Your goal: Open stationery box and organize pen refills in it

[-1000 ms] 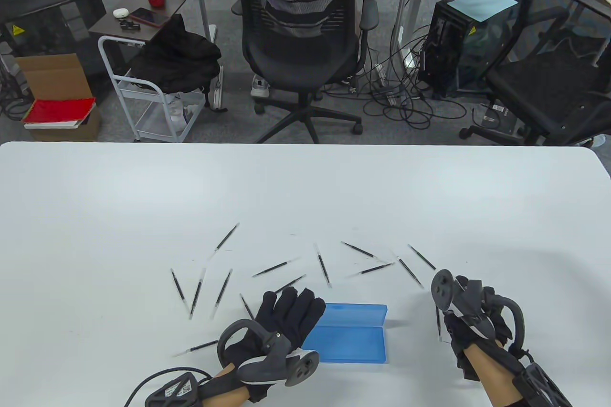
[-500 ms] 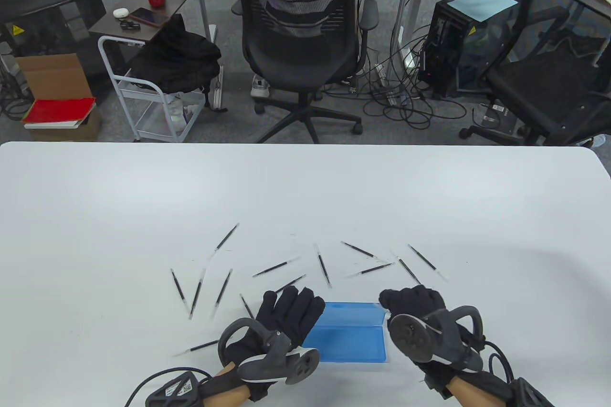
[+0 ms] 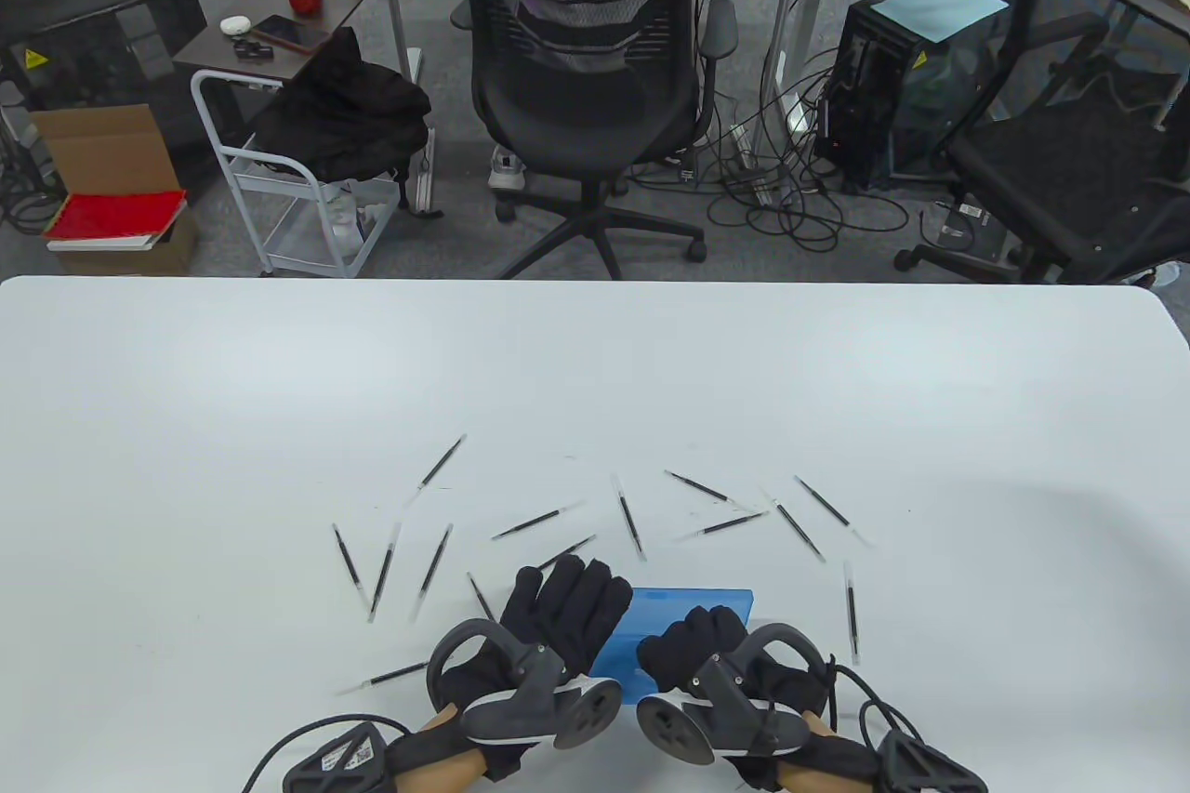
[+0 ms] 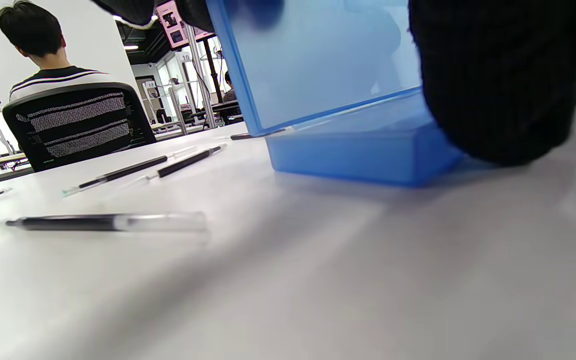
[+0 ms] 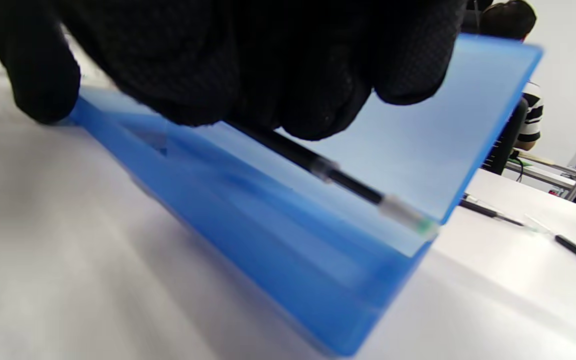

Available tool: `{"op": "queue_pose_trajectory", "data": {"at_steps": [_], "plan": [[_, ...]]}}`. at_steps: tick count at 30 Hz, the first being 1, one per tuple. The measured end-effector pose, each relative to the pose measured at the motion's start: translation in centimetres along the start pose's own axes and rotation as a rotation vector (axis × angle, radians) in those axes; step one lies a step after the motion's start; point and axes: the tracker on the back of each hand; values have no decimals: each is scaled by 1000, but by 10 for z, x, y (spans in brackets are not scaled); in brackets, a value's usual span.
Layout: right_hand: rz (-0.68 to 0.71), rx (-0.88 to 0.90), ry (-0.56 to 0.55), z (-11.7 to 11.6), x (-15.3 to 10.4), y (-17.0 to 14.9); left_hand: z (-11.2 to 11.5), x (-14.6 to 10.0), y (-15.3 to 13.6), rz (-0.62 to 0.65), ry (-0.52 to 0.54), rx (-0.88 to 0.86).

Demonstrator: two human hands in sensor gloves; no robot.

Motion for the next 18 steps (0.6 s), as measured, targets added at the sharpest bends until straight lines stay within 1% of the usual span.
{"op": "queue_pose_trajectory", "data": {"at_steps": [6, 12, 18], "plan": [[38, -10, 31, -9, 3, 3, 0, 0, 0, 10, 11, -6], [66, 27, 9, -11, 4, 2, -1, -1, -3, 18, 38, -56], [68, 45, 10, -12, 5, 2, -1, -3, 0, 14, 40, -26]]}}
Point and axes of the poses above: the tracker on the back of each hand, its own y axis roughly to the thumb side, its own x axis roughly from the wrist to the fingertips, z = x × y
